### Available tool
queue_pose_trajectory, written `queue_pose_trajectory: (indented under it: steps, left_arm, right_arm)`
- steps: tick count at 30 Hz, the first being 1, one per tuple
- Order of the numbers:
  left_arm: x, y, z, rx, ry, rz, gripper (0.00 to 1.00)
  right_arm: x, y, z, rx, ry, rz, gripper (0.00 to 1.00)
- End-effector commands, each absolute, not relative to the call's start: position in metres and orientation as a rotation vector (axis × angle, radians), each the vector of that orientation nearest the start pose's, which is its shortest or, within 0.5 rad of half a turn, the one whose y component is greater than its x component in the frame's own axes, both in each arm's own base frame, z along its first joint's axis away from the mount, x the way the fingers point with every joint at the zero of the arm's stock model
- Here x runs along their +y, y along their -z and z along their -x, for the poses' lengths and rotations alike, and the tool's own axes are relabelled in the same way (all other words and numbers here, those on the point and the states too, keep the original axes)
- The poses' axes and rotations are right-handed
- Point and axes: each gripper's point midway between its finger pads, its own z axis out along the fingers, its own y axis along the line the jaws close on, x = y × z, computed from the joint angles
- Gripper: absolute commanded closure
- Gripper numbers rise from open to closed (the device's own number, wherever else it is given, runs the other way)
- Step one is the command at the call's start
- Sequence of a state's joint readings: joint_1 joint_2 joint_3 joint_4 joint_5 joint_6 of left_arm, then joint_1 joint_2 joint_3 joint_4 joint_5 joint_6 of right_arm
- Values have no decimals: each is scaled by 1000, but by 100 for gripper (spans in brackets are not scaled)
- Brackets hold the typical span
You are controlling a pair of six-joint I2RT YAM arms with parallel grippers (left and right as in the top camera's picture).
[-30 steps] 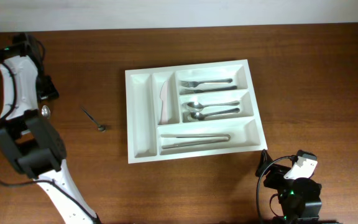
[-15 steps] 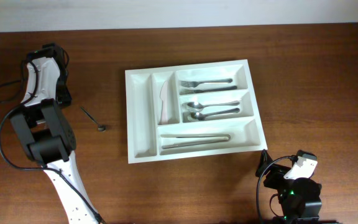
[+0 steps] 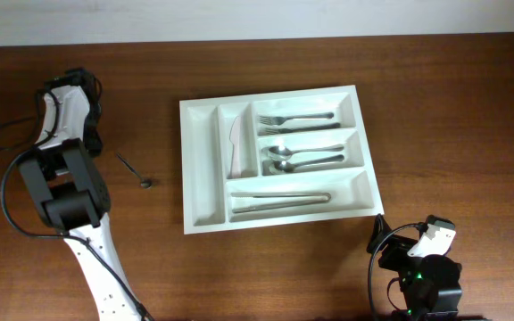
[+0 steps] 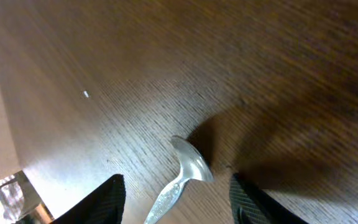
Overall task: Pack container
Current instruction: 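Move the left gripper down onto the small silver spoon and grasp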
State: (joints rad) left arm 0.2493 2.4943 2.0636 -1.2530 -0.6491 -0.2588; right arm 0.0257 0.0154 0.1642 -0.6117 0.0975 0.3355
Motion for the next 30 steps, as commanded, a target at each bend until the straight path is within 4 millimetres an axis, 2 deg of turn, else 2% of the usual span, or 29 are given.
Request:
queue_pose_trajectory:
  steps: [1,14,16,18,20,26,30]
  left_arm:
    - [217,-3,-412,2986,-1044,763,45]
    - [219,9,-421,2955,-1034,771,50]
    - [218,17,-418,2978,-1041,765,57]
    - [218,24,-415,2998,-1047,759,57]
    - [217,31,-413,3014,-1052,754,64]
    - [218,36,-410,3026,-1078,742,98]
    - [222,30,-406,3018,-1150,723,98]
  right_arm:
    - [-16,-103,-209,1986,-104,-392,1]
    - [-16,-103,-209,1986,-104,-392,1]
    - [-16,-103,-209,1986,-104,-392,1]
    - [-16,-103,-209,1986,-104,-392,1]
    - [-16,-103,-209,1986,-104,-392,1]
    - [-16,-103,-209,1986,-104,-392,1]
    - [-16,-103,-209,1986,-104,-392,1]
